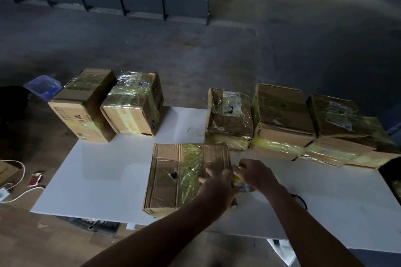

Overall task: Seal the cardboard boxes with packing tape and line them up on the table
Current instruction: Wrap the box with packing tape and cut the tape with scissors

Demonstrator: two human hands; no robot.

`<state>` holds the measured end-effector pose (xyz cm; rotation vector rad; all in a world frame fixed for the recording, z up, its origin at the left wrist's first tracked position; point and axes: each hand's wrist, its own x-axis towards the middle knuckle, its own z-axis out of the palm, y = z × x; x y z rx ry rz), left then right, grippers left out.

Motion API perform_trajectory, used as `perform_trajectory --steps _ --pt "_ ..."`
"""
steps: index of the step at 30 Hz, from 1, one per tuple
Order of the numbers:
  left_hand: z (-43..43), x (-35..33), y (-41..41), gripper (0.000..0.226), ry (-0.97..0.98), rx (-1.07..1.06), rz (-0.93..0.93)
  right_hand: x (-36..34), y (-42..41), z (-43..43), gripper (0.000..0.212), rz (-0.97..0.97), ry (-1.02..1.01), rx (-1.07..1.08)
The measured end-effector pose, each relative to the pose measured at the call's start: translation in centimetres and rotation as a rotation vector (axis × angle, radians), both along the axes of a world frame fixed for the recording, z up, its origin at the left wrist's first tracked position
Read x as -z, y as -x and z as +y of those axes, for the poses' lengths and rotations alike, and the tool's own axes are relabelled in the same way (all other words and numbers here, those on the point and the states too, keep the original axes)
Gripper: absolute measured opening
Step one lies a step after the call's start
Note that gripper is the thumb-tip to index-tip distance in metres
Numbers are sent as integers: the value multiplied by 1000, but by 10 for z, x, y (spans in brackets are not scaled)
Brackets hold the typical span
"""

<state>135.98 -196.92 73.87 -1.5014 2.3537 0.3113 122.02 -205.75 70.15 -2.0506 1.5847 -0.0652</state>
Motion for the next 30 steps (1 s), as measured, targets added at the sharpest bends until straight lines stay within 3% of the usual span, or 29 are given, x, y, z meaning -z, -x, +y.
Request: perform_trajectory --steps 4,10,14,18,22,30 --pt "4 8 -23 48 139 31 112 -8 -2 -4 32 -189 -28 52" --pt "-1 -7 -82 72 388 56 458 -67 -23 -14 27 -638 -20 135" --pt "7 -11 -114 60 527 -34 635 -108 -49 -16 36 -754 55 86" --pt "19 -5 -134 58 591 -85 669 -118 -83 -10 37 -730 122 -15" --pt "17 -12 -163 62 666 -46 589 -117 -111 -6 47 -677 173 -23" --pt "17 -6 -196 63 673 -61 510 -129 -138 -5 46 -291 323 -169"
